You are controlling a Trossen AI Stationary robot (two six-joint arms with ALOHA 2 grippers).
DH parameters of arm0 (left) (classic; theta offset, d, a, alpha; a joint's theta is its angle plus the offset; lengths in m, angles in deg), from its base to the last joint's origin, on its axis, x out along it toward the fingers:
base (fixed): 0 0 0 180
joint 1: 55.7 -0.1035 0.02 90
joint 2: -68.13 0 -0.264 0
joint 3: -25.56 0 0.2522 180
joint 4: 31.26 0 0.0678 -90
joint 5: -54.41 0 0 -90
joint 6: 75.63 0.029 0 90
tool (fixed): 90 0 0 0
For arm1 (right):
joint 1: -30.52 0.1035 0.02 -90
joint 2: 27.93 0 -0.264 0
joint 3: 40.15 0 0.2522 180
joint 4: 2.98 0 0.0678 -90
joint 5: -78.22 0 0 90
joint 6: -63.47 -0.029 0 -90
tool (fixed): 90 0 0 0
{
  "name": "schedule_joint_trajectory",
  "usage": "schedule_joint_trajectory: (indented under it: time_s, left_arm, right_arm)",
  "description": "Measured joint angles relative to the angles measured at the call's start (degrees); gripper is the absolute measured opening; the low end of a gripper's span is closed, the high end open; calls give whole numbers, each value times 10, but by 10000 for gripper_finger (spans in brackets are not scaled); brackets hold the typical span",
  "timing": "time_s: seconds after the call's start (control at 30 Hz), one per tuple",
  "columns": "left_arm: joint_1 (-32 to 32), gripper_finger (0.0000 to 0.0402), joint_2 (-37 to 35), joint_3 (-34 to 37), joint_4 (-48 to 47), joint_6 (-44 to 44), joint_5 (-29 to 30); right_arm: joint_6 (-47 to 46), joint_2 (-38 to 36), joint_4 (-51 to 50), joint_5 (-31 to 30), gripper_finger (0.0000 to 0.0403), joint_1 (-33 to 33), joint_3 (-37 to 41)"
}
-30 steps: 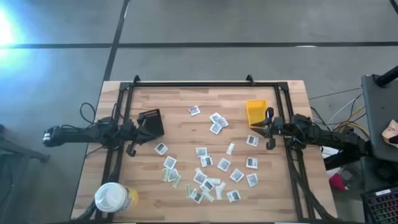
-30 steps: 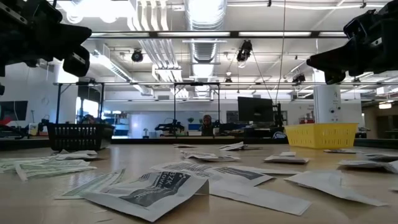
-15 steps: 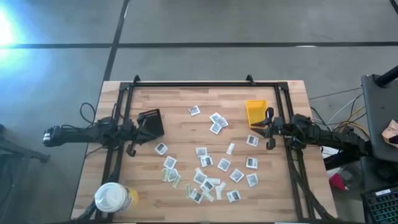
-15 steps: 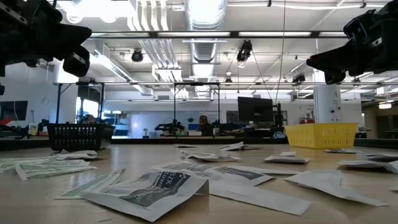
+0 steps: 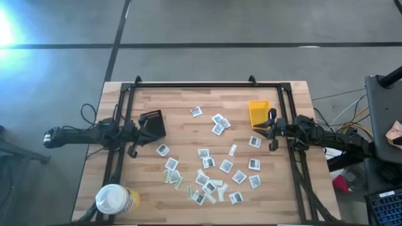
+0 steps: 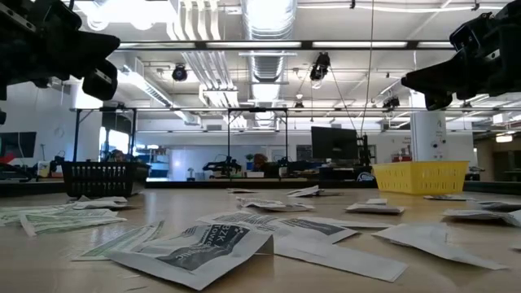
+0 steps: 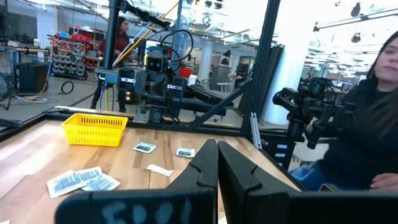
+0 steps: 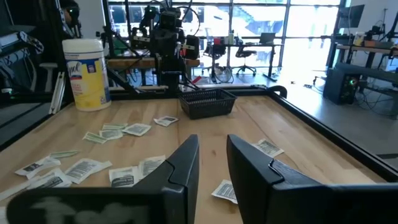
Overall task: Pick & Place First Aid Supplies
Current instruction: Put the black pad into the yellow bin
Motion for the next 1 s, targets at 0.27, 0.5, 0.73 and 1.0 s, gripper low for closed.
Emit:
schedule_joint_trajectory:
  time_s: [0.27, 0.5, 0.73, 1.0]
  left_arm:
    - [0, 5, 0, 0, 0, 0, 0]
    - [0, 5, 0, 0, 0, 0, 0]
    - [0, 5, 0, 0, 0, 0, 0]
    - [0, 5, 0, 0, 0, 16, 0]
  right_arm:
    - [0, 0, 0, 0, 79, 0, 0]
    - [0, 0, 0, 0, 68, 0, 0]
    - [0, 0, 0, 0, 77, 0, 0]
    - [0, 0, 0, 0, 85, 0, 0]
